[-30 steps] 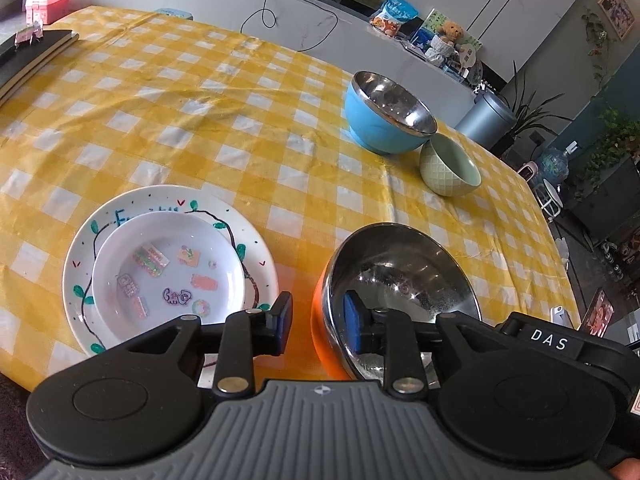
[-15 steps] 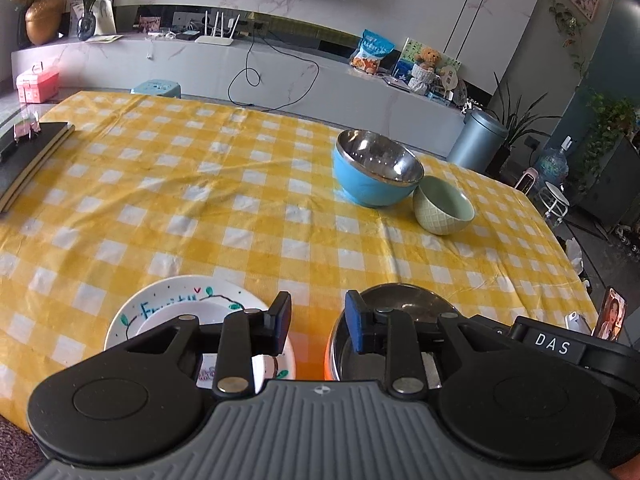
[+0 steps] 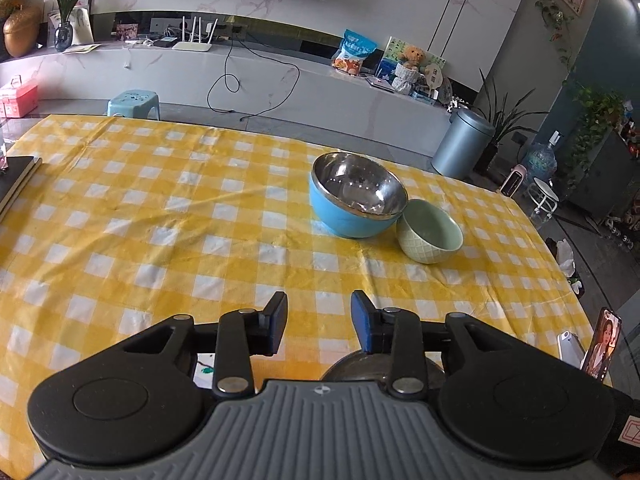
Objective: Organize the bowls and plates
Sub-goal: 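Move both tools to the blue steel bowl rim and close on it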
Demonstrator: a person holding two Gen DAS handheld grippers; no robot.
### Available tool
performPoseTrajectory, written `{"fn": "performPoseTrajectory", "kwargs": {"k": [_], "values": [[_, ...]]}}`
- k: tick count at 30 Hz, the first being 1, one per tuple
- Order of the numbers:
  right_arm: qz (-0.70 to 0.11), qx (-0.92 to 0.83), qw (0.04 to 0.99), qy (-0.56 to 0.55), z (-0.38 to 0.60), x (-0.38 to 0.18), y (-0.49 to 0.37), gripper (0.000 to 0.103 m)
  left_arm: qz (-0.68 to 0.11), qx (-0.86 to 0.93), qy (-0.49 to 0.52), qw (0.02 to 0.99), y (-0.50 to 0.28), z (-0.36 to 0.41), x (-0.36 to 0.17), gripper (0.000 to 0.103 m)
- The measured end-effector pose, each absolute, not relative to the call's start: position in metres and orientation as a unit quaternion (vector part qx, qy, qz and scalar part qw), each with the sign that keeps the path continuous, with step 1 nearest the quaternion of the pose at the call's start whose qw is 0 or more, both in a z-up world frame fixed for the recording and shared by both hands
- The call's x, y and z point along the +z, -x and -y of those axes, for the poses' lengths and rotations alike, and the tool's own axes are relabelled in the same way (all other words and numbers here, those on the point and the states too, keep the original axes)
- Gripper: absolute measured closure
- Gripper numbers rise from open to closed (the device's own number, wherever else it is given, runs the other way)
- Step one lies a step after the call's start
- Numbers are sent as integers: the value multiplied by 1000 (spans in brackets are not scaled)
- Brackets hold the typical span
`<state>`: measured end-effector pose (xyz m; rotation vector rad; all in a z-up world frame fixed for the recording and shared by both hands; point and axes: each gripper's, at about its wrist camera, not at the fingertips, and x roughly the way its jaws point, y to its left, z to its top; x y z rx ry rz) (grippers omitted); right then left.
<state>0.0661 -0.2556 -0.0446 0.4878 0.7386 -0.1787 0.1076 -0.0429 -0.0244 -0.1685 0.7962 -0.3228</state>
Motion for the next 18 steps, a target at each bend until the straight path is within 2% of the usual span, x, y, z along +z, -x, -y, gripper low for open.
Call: {"fn": "performPoseTrajectory", "kwargs": {"k": [8, 18], "values": [[-361, -86, 900, -230, 268, -45, -103, 68, -389, -169, 82, 902, -149, 53, -22, 49], [-355, -82, 895, -256, 287, -38, -170, 65, -396, -173, 85, 898, -213, 69, -20, 48]]}}
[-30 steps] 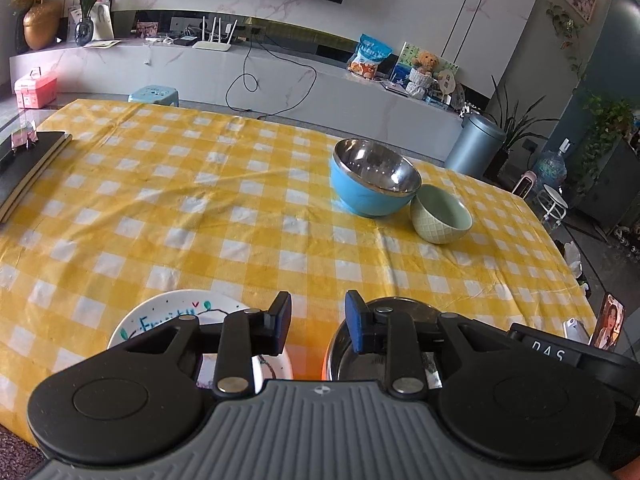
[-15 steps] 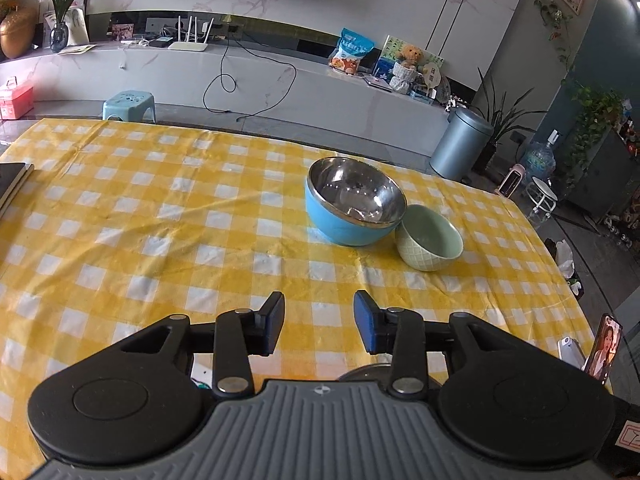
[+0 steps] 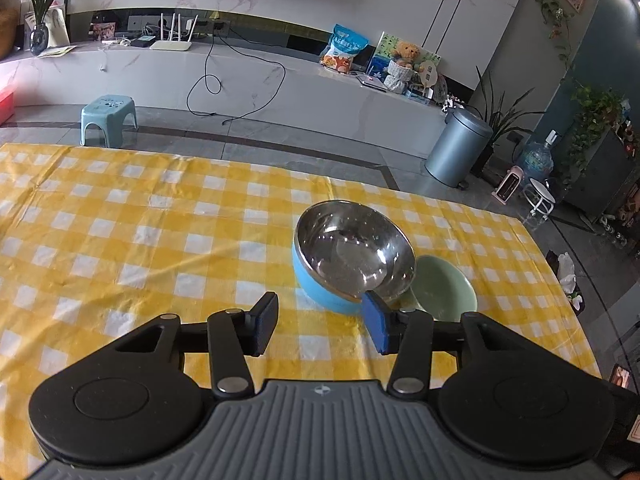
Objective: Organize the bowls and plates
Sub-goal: 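Move both tools to the blue steel bowl rim and close on it, then lift and carry the blue bowl with both tools over the orange bowl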
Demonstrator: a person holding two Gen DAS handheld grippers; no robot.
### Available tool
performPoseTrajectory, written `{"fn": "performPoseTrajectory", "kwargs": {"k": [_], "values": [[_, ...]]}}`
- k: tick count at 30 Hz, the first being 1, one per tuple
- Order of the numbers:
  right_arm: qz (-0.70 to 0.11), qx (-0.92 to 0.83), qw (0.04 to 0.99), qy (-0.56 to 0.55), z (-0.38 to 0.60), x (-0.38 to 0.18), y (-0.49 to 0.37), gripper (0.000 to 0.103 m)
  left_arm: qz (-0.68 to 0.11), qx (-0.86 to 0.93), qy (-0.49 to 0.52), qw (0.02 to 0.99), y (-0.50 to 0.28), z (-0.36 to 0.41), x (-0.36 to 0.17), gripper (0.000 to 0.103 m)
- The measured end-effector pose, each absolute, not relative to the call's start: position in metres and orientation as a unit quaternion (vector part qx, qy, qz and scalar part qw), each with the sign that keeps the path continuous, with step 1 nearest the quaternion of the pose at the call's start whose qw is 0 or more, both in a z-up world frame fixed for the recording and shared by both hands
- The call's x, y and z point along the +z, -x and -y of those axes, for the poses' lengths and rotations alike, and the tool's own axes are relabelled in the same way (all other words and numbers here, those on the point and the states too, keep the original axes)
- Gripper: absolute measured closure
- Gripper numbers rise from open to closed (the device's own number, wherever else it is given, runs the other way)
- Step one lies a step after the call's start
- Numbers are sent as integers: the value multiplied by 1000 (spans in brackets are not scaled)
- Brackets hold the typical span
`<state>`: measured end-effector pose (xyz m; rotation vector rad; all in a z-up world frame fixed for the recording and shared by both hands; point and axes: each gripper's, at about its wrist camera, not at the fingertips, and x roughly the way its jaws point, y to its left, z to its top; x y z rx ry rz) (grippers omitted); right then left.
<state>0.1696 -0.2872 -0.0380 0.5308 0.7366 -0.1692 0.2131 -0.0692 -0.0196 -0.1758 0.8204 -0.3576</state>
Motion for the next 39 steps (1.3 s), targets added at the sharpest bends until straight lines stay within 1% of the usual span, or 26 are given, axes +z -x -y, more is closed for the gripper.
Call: {"fn": "performPoseTrajectory", "kwargs": {"k": [4, 6, 11, 13, 14, 16, 18, 19, 21, 28, 35, 37, 38, 39], "values": [[-357, -84, 895, -255, 287, -40, -197, 66, -414, -169, 99, 889, -243, 75, -29, 48], [-361, -88, 893, -254, 287, -44, -211, 70, -419, -169, 91, 887, -257, 82, -36, 48], [-372, -101, 893, -232, 286, -55, -241, 72, -425, -155, 66, 890, -283, 96, -54, 48], [-375, -108, 894, -220, 288, -59, -250, 75, -429, -149, 58, 889, -289, 100, -61, 48], [-377, -111, 894, -215, 288, -62, -253, 77, -432, -148, 55, 888, -292, 101, -64, 50], [-379, -112, 893, -218, 291, -67, -257, 78, -439, -142, 48, 886, -297, 105, -70, 58], [-378, -110, 893, -219, 292, -69, -259, 78, -445, -134, 39, 884, -297, 107, -74, 73], [-377, -110, 893, -218, 292, -70, -259, 78, -448, -134, 36, 883, -297, 109, -75, 76], [-376, -108, 896, -212, 290, -71, -261, 78, -446, -140, 34, 883, -295, 110, -75, 85], [-374, -97, 898, -211, 285, -72, -264, 81, -444, -135, 10, 886, -287, 108, -70, 92], [-379, -83, 898, -207, 273, -75, -266, 83, -444, -131, 2, 887, -280, 95, -69, 92], [-387, -82, 893, -213, 274, -80, -268, 85, -443, -132, 4, 887, -280, 94, -70, 93], [-394, -82, 889, -218, 274, -83, -270, 88, -442, -134, 4, 887, -280, 93, -70, 93], [-397, -83, 886, -225, 275, -86, -270, 88, -439, -137, 4, 888, -279, 93, -70, 93]]}}
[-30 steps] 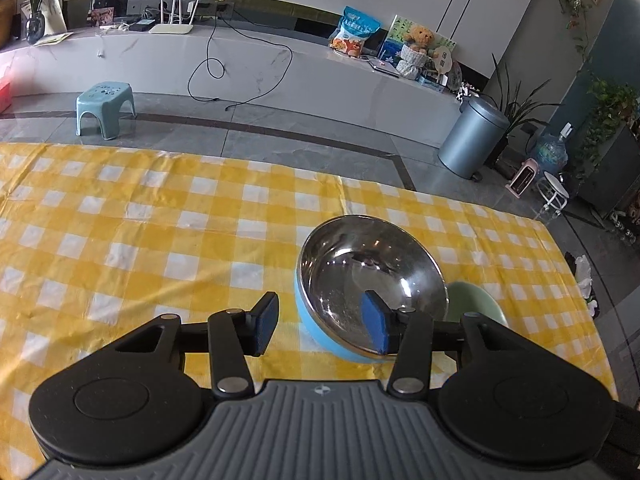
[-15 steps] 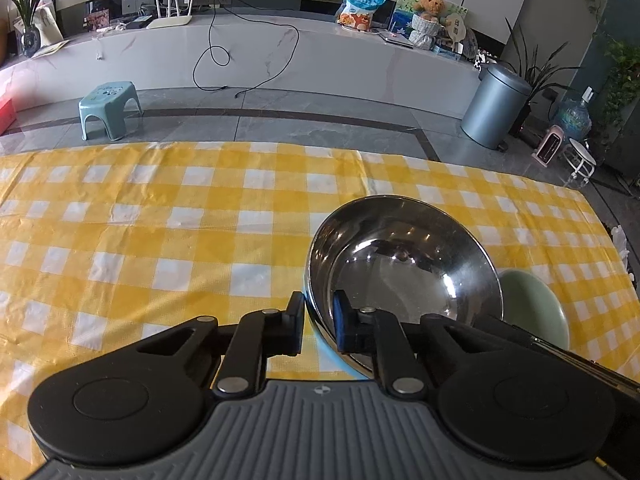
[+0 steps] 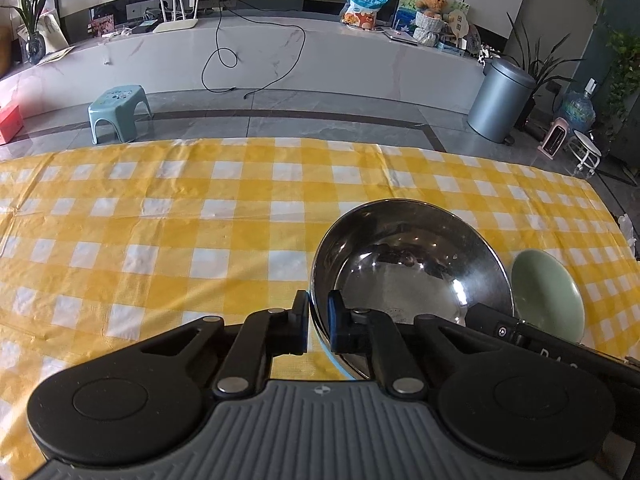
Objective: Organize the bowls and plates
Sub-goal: 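Lift and carry the blue bowl with both tools over the orange bowl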
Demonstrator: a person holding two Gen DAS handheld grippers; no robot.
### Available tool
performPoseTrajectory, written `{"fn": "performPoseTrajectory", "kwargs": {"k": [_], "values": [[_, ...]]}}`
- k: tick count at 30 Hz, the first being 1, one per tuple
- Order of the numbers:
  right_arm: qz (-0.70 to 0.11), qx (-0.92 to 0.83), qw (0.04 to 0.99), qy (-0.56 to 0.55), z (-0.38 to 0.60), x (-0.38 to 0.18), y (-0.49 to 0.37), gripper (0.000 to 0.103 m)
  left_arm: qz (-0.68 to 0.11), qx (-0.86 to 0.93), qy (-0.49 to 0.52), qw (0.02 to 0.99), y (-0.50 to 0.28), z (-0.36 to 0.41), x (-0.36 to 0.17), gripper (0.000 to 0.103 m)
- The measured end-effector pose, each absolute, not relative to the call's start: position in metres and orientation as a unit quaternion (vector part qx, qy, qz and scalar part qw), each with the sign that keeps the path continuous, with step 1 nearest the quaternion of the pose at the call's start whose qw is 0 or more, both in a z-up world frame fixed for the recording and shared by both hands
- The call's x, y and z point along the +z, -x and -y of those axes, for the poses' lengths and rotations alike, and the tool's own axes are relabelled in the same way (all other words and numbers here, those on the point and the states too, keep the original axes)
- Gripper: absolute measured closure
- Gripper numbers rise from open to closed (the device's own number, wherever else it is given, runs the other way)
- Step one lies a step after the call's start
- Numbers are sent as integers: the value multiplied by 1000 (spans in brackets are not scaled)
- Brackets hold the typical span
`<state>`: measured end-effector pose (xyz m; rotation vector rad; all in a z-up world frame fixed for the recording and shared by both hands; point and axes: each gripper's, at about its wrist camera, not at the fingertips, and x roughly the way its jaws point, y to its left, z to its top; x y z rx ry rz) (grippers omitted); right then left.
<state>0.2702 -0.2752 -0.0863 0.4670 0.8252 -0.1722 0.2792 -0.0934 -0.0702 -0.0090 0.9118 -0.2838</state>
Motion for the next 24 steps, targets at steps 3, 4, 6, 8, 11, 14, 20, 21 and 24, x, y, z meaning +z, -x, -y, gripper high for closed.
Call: {"fn": "performPoseTrajectory", "kwargs": {"k": [3, 4, 6, 8, 11, 14, 20, 21, 24], "values": [[-395, -84, 886, -227, 276, -88, -269, 89, -437, -137, 4, 889, -278, 94, -69, 93], [-397, -87, 885, -226, 275, -88, -269, 89, -437, -140, 5, 889, -277, 94, -68, 93], [-401, -91, 883, -225, 275, -86, -266, 91, -438, -141, 7, 888, -274, 91, -66, 93], [-402, -87, 881, -233, 276, -84, -261, 92, -432, -144, 8, 890, -267, 86, -60, 93], [-403, -82, 877, -248, 276, -78, -249, 93, -429, -145, 20, 891, -254, 79, -49, 92], [-400, -78, 875, -262, 274, -68, -230, 94, -423, -143, 33, 894, -235, 70, -38, 92], [-391, -62, 879, -266, 266, -43, -183, 94, -411, -139, 56, 899, -191, 53, -14, 92], [-390, -59, 879, -269, 265, -40, -175, 94, -410, -138, 62, 899, -184, 50, -10, 91], [-385, -52, 879, -277, 261, -29, -150, 94, -406, -134, 78, 901, -162, 41, -2, 91]]}}
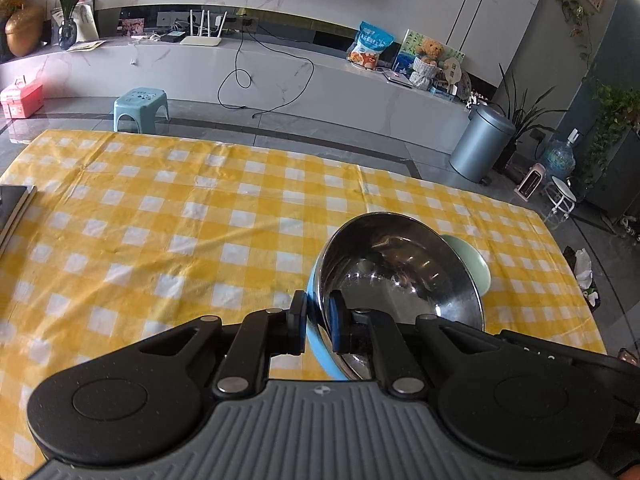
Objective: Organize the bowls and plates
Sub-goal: 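Lift and carry the blue bowl with both tools over the orange bowl, then lower the blue bowl into the orange bowl and open both tools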
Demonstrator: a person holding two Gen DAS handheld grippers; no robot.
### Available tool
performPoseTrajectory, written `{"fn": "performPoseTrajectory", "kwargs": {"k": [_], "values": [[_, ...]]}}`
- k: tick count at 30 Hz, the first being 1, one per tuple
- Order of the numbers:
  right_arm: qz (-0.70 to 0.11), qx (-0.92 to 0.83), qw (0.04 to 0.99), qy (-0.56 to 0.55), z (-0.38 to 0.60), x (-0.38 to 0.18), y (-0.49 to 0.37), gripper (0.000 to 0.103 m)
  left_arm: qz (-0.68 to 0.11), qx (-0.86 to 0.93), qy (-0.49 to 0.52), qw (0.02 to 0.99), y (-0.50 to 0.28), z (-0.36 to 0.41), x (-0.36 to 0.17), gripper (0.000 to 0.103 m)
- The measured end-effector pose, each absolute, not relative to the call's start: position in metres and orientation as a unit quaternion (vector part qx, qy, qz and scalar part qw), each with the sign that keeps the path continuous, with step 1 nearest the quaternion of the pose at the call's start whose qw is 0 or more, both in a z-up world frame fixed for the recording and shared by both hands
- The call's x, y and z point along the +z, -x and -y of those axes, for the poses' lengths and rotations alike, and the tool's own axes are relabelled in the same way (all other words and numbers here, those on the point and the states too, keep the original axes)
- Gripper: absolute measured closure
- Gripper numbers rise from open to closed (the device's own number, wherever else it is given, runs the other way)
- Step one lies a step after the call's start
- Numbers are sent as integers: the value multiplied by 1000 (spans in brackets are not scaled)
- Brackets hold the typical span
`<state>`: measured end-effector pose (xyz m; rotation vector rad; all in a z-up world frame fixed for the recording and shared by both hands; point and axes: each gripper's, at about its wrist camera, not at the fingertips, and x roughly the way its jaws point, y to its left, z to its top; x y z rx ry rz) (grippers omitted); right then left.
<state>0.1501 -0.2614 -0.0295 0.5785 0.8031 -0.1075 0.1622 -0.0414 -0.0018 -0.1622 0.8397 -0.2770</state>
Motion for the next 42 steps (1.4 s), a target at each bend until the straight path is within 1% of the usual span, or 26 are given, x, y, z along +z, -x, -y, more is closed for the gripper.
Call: {"fn": "performPoseTrajectory", "kwargs": {"k": [6, 13, 22, 28, 42], "values": [[-369, -48, 884, -285, 254, -13, -103, 94, -402, -127, 122, 898, -122, 23, 4, 91], [-353, -54, 888, -290, 253, -1, -53, 94, -396, -134, 135, 898, -81, 19, 5, 91], [-363, -70, 885, -283, 256, -15, -15, 94, -424, -137, 143, 884, -52, 18, -22, 91], [-376, -86, 879, -280, 261, -30, -6, 94, -446, -139, 142, 873, -46, 23, -40, 91], [-388, -94, 874, -277, 262, -45, -15, 95, -458, -135, 134, 868, -50, 29, -52, 91]]}}
